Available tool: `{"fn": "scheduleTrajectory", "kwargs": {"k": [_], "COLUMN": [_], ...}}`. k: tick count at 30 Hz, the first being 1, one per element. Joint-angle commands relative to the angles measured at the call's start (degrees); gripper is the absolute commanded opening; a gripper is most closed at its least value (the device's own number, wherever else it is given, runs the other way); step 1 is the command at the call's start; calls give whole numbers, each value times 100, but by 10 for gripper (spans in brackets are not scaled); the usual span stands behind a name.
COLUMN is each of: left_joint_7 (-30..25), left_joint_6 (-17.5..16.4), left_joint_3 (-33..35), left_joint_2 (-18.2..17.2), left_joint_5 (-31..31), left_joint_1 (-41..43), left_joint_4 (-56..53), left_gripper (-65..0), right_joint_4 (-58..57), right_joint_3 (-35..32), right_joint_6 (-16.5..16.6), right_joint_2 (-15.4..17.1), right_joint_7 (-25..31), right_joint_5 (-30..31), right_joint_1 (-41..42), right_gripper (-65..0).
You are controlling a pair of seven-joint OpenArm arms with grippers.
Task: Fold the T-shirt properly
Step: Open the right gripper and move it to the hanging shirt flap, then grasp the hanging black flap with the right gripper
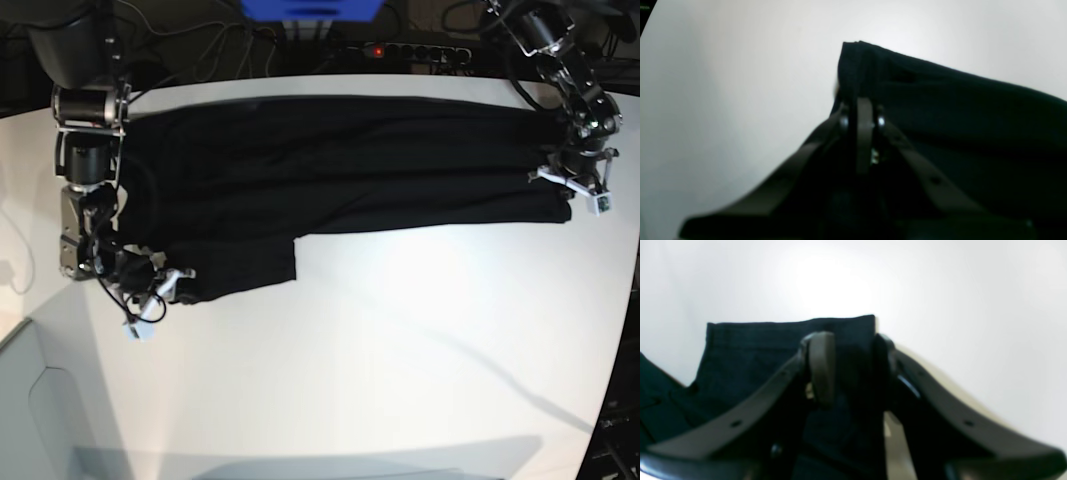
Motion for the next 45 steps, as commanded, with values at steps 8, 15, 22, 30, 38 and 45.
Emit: {"fn": "scheduleTrajectory", "kwargs": {"k": [8,15,22,30,38,45], "left_joint_7": [-124,-116,-107,-107,-124,-142], "left_joint_6": [38,38,38,38,38,38], "left_joint_3": [-31,-39,-22,-13,-13,-4], "left_joint_2": [-99,-99,-99,-90,25,60], "left_joint_5": [-39,-48,-48,-39,-30,-30], "left_joint_1": [32,32,40,40,32,23], "left_joint_4": [93,93,93,93,102,93], "left_gripper": [-650,-650,-650,-650,-650,-650], "right_joint_4": [49,49,40,383,2510,4269], "right_joint_3": [-90,-99,-336,-301,-266,367], "right_joint_6": [-19,-19,-19,-19,-54,-63], "right_joint_2": [-29,-29,-29,-12,32,-196], "right_joint_7": [-178,-178,-178,-178,-811,-1540], "right_joint_5": [-96,-132,-132,-105,-132,-132], "right_joint_1": [-86,-86,-86,-77,-692,-1211], "right_gripper": [-448,-516,-648,-650,-650,-650]}}
